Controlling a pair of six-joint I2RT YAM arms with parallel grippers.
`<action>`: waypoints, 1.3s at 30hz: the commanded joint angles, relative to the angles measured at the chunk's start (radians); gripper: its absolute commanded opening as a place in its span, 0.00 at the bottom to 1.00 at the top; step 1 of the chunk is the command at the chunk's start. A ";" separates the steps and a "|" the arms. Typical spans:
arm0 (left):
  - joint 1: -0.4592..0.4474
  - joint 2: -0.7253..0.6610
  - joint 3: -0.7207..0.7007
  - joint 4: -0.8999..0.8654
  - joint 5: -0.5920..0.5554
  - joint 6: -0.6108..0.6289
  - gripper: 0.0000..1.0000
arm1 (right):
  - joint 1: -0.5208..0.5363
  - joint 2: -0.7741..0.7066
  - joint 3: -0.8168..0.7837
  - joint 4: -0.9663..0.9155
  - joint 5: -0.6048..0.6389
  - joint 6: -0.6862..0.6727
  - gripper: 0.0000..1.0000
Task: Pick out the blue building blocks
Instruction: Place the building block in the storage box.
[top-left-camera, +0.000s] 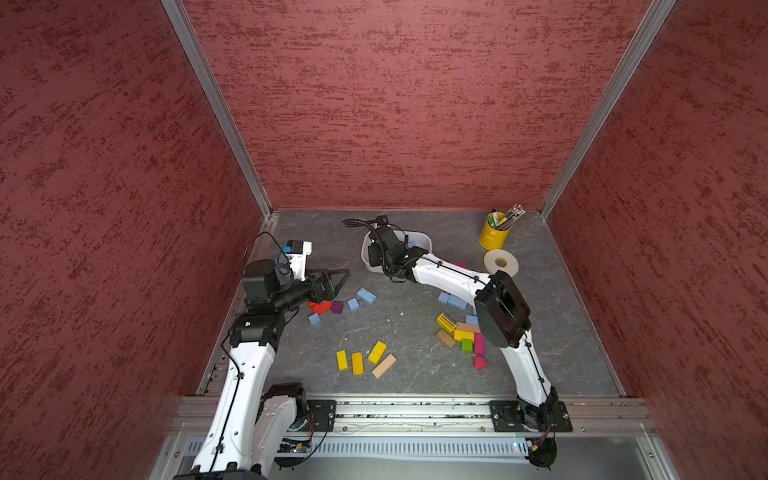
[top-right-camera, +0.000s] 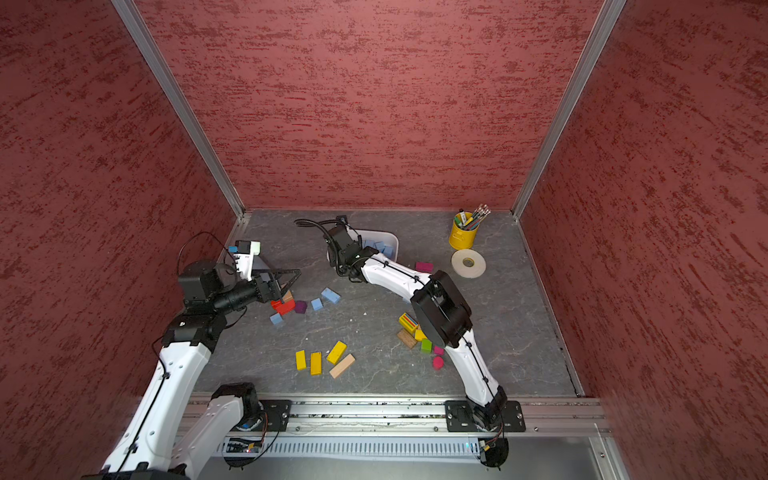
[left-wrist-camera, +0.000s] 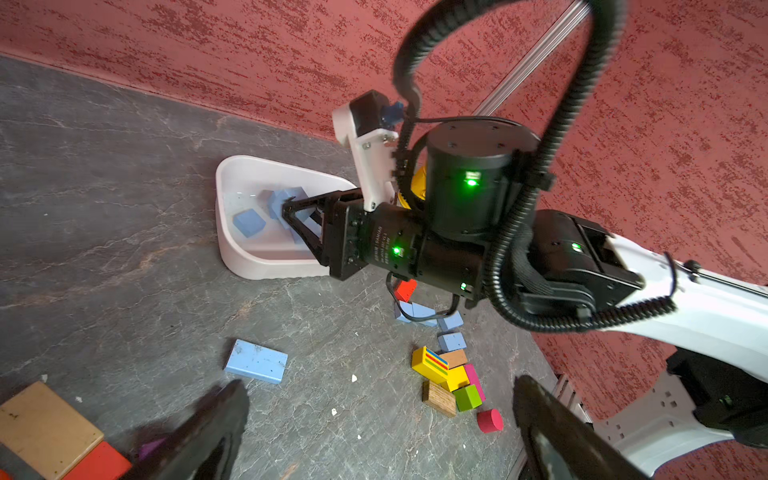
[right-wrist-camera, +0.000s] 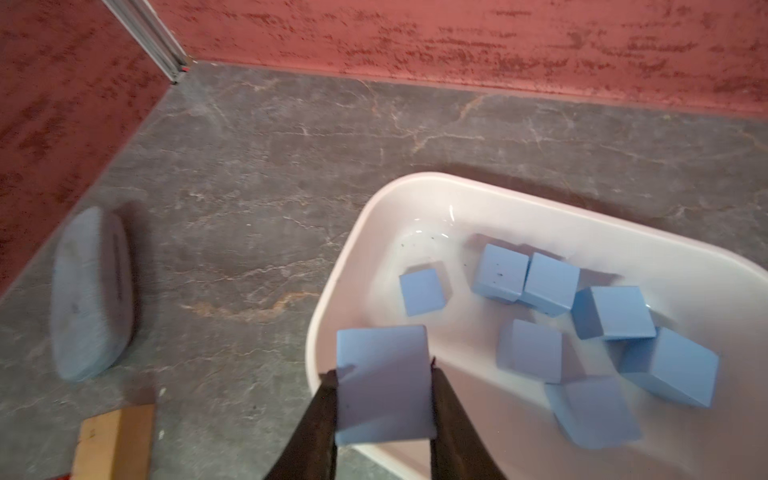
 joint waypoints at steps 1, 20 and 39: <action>0.006 -0.011 0.019 0.003 -0.002 0.010 0.99 | -0.026 0.050 0.096 -0.076 -0.019 0.019 0.09; 0.006 -0.007 0.017 0.006 -0.001 0.011 1.00 | -0.093 0.371 0.536 -0.187 -0.030 -0.055 0.22; 0.006 -0.005 0.017 0.005 0.001 0.010 1.00 | -0.100 0.367 0.596 -0.133 -0.098 -0.104 0.67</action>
